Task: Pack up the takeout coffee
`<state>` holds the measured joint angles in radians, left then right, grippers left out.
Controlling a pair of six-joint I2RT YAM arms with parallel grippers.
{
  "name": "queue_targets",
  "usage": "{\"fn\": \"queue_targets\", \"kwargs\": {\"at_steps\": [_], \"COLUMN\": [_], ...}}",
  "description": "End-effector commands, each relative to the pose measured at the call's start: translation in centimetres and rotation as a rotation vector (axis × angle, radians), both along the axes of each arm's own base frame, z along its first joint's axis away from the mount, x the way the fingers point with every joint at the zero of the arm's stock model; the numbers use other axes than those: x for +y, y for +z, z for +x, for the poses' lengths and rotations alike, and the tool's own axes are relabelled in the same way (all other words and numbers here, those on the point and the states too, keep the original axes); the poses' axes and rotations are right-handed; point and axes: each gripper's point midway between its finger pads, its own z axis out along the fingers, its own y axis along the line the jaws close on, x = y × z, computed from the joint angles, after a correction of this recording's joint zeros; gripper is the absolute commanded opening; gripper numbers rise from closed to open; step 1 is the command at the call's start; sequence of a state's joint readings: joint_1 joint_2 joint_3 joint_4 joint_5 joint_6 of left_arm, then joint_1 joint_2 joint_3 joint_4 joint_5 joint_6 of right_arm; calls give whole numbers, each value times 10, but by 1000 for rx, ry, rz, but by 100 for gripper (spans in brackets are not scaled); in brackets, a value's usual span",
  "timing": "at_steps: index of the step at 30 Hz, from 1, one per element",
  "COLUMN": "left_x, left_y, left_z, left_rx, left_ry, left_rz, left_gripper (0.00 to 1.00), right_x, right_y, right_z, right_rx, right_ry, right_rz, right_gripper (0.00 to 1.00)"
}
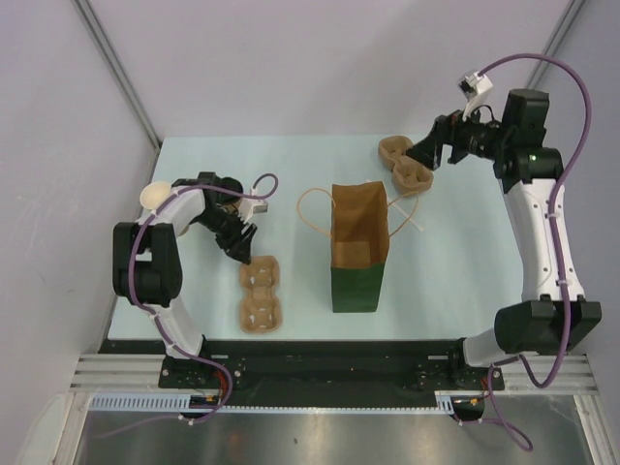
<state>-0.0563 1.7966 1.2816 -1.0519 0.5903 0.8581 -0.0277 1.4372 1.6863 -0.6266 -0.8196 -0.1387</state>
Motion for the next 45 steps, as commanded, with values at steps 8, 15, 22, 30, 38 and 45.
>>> {"fn": "queue_targets", "kwargs": {"at_steps": [8,15,22,30,38,45], "left_x": [-14,-12,-10,-14,-15,-5], "left_y": [-10,-14,-18,-1,38,69], "left_z": [8,1,-1,-7,-27,-22], "left_rx": [-24,-11,-10,-27,-63,-89], "left_ry": [36,24,24,9,13,98], "left_rz": [-87,-75,-66,-97,-137,-201], "left_gripper": [41,27,31,0,0,0], "right_x": [10,35,52,73,90,98], "right_y": [2,-12,-23,-39,-62,-92], "right_z": [24,24,23,7,-11,-10], "right_rx": [31,33,65,49,69,75], "right_ry": [91,173,252,367,482,529], "right_rz": [-53,-154,-213,-314,-434,-566], "right_gripper": [100,100,100,100,98,86]}}
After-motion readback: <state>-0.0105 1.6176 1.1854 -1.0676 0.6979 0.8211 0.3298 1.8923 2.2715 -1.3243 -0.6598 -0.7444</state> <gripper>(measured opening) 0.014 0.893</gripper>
